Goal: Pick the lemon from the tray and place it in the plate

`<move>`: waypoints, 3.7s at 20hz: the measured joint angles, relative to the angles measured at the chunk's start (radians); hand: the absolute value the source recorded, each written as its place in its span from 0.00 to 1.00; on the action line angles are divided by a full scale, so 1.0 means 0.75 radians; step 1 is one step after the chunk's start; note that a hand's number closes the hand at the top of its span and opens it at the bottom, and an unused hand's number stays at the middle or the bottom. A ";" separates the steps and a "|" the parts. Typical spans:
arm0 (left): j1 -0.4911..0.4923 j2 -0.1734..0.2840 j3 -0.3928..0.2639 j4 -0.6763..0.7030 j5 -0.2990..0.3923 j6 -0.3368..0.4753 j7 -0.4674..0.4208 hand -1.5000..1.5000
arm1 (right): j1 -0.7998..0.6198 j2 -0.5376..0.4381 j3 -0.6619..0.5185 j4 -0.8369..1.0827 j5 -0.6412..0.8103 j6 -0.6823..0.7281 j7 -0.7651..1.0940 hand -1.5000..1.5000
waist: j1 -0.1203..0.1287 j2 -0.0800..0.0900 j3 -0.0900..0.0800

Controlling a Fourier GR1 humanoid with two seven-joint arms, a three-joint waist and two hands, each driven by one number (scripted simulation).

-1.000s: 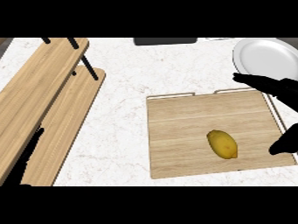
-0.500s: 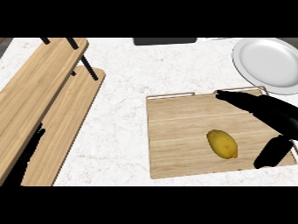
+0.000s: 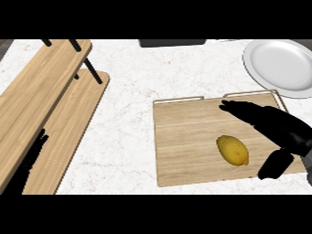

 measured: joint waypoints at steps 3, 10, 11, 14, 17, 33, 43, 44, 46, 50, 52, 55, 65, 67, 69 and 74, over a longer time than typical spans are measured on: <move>-0.002 -0.003 -0.001 0.000 -0.001 -0.009 0.002 0.50 | 0.016 0.017 0.026 0.012 0.057 -0.033 0.019 0.00 | 0.003 0.002 0.001; -0.012 -0.009 -0.004 0.005 -0.008 -0.021 0.000 0.50 | 0.037 0.069 0.080 0.032 0.137 -0.067 0.058 0.00 | 0.011 0.005 0.004; -0.013 -0.010 -0.005 0.006 -0.008 -0.023 0.000 0.50 | 0.035 0.076 0.089 0.035 0.149 -0.068 0.064 0.00 | 0.012 0.005 0.004; -0.016 -0.011 -0.007 0.007 -0.009 -0.031 0.003 0.50 | 0.044 0.098 0.114 0.059 0.177 -0.076 0.065 1.00 | 0.016 0.007 0.005; -0.025 -0.010 -0.014 0.011 -0.008 -0.045 0.006 0.50 | 0.028 0.087 0.162 0.077 0.232 -0.054 0.042 1.00 | 0.024 0.009 0.005; -0.031 -0.015 -0.024 -0.054 -0.025 -0.112 -0.046 0.50 | -0.127 0.274 -0.149 0.421 0.321 -0.332 0.506 1.00 | 0.059 0.073 -0.007; -0.164 0.029 -0.129 -0.015 -0.002 -0.161 -0.035 0.50 | -0.467 0.331 -0.427 0.653 0.629 -0.809 1.089 1.00 | 0.182 0.107 -0.010; -0.176 0.033 -0.138 -0.010 0.001 -0.162 -0.033 0.50 | -0.496 0.330 -0.444 0.677 0.672 -0.849 1.130 1.00 | 0.192 0.109 -0.010; -0.193 0.039 -0.152 -0.001 0.004 -0.161 -0.030 0.50 | -0.548 0.333 -0.478 0.722 0.754 -0.925 1.202 1.00 | 0.206 0.110 -0.009; -0.209 0.052 -0.171 0.015 0.014 -0.154 -0.021 0.50 | -0.624 0.338 -0.550 0.814 0.914 -1.056 1.269 1.00 | 0.216 0.106 -0.007; -0.210 0.056 -0.175 0.021 0.020 -0.149 -0.018 0.50 | -0.648 0.350 -0.589 0.854 0.985 -1.124 1.287 1.00 | 0.214 0.102 -0.006; -0.206 0.054 -0.172 0.025 0.021 -0.136 -0.010 0.50 | -0.682 0.369 -0.651 0.902 1.083 -1.216 1.297 1.00 | 0.209 0.097 -0.005; -0.148 0.031 -0.126 0.009 0.018 -0.104 0.010 0.50 | -0.653 0.382 -0.860 1.097 1.404 -1.485 1.292 1.00 | 0.154 0.078 -0.004; -0.134 0.024 -0.114 0.007 0.015 -0.098 0.011 0.50 | -0.642 0.375 -0.910 1.129 1.447 -1.529 1.289 1.00 | 0.141 0.073 -0.002; -0.122 0.017 -0.104 0.005 0.013 -0.098 0.014 0.50 | -0.628 0.368 -0.960 1.160 1.481 -1.574 1.283 1.00 | 0.130 0.068 -0.001; -0.106 0.003 -0.088 0.005 0.006 -0.102 0.025 0.50 | -0.603 0.368 -1.067 1.235 1.536 -1.679 1.293 1.00 | 0.114 0.061 0.003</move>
